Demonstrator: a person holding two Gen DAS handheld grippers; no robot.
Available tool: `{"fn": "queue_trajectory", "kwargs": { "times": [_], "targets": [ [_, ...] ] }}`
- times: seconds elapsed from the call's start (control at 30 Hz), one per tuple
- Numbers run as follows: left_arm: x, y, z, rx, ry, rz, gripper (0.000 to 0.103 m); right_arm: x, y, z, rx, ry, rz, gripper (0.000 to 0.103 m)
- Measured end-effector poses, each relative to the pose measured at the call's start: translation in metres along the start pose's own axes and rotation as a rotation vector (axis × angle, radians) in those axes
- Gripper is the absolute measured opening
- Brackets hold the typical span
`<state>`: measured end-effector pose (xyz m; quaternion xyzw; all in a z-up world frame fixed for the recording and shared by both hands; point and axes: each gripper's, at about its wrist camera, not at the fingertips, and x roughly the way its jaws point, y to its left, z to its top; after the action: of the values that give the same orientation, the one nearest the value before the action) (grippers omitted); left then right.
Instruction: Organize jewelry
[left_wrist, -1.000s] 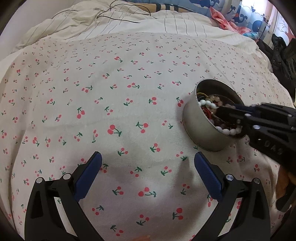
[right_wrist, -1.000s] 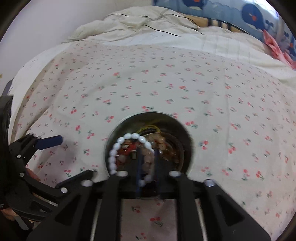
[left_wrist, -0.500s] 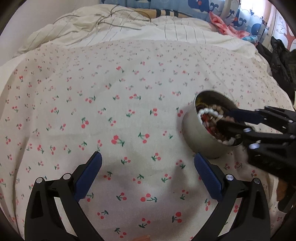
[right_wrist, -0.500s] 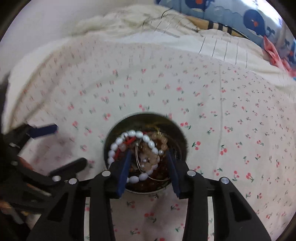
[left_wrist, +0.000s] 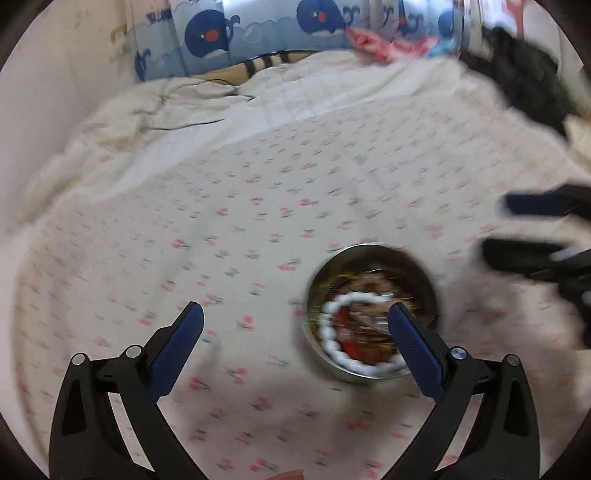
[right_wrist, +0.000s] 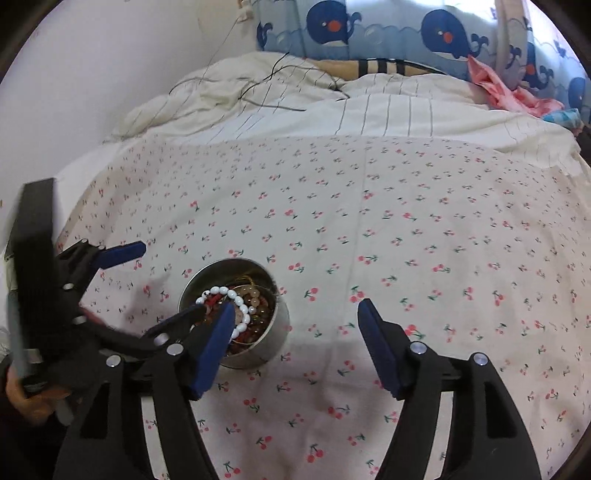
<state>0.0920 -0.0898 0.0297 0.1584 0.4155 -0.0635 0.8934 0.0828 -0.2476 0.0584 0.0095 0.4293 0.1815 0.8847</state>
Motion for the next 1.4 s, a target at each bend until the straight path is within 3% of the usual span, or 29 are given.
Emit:
{"fn": "queue_trajectory", "kwargs": {
  "times": [0.07, 0.3, 0.4, 0.47, 0.53, 0.83, 0.97, 1.4],
  "targets": [
    [0.012, -0.001, -0.001, 0.014, 0.052, -0.042, 0.096, -0.003, -0.006, -0.002, 0.011, -0.002, 0.002, 0.068],
    [0.019, -0.006, 0.0, 0.032, 0.029, 0.121, 0.097, -0.007, -0.007, -0.004, 0.026, 0.001, 0.015, 0.068],
    [0.002, 0.006, 0.0, -0.057, -0.001, -0.037, 0.097, -0.006, 0.002, -0.007, -0.003, 0.007, 0.018, 0.068],
    [-0.006, 0.014, -0.005, -0.104, -0.003, -0.083, 0.097, -0.004, 0.009, -0.01, -0.023, 0.013, 0.004, 0.069],
    [-0.012, 0.019, -0.011, -0.123, -0.007, -0.062, 0.097, -0.004, 0.016, -0.016, -0.04, 0.011, -0.028, 0.075],
    [-0.03, 0.032, -0.054, -0.208, 0.052, -0.048, 0.097, -0.015, 0.027, -0.071, 0.024, 0.012, -0.113, 0.081],
    [-0.04, 0.025, -0.064, -0.191, 0.045, -0.038, 0.097, -0.013, 0.036, -0.077, 0.014, 0.001, -0.168, 0.085],
    [-0.049, 0.03, -0.075, -0.2, 0.046, -0.021, 0.096, -0.002, 0.054, -0.08, -0.01, -0.005, -0.186, 0.089]
  ]
}}
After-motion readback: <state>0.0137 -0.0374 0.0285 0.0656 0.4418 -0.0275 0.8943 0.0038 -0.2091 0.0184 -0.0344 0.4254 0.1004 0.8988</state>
